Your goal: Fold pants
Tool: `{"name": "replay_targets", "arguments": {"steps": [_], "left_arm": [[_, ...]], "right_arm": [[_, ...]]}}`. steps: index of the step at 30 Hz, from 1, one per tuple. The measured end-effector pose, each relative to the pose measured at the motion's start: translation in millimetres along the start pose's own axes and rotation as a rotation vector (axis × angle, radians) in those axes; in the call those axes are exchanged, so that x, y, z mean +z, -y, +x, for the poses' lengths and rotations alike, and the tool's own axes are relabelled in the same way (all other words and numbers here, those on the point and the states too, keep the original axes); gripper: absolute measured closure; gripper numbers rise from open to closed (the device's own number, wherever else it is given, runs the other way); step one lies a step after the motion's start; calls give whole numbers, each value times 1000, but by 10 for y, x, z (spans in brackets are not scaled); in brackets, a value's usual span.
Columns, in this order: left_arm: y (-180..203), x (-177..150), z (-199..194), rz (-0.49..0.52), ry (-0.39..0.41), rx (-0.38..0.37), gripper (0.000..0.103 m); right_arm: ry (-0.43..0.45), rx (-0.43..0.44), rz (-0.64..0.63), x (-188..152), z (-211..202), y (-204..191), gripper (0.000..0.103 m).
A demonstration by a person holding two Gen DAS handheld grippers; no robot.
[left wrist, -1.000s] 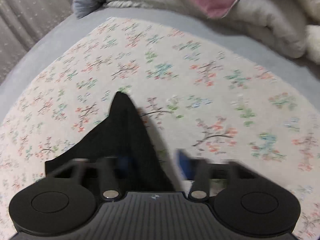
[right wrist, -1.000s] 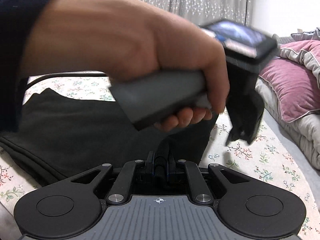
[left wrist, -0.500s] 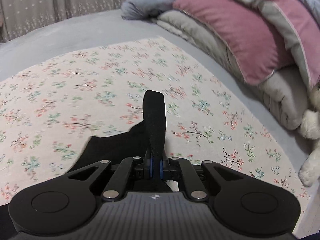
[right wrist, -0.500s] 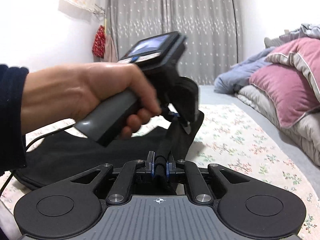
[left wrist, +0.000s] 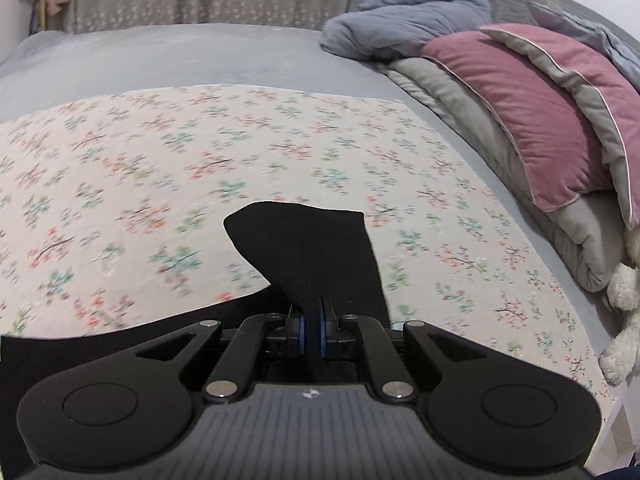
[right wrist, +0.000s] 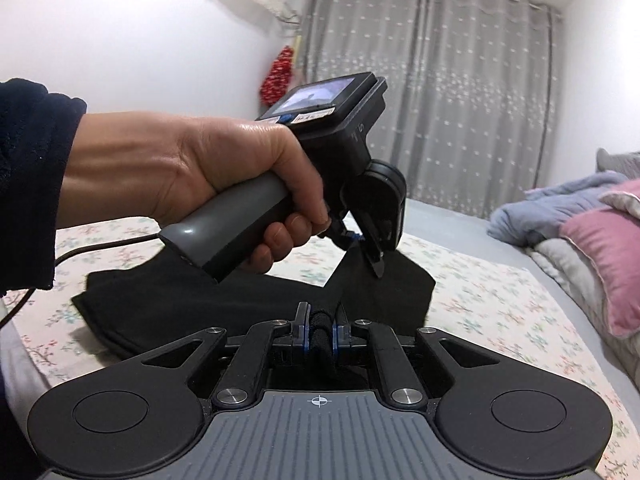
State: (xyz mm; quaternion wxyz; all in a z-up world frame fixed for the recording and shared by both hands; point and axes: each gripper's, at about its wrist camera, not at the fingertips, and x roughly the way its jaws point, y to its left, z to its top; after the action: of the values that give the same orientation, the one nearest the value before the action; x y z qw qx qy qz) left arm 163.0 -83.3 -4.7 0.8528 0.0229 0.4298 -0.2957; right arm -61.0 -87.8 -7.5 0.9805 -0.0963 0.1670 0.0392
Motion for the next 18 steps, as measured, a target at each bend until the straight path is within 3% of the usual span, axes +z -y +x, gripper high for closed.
{"name": "replay_targets", "arguments": {"steps": [6, 18], "left_arm": [[-273, -54, -198, -63, 62, -34, 89], [-819, -274, -400, -136, 97, -65, 89]], "right_arm": [[-11, 28, -45, 64, 88, -236, 94], [-33, 84, -93, 120, 154, -641, 94]]}}
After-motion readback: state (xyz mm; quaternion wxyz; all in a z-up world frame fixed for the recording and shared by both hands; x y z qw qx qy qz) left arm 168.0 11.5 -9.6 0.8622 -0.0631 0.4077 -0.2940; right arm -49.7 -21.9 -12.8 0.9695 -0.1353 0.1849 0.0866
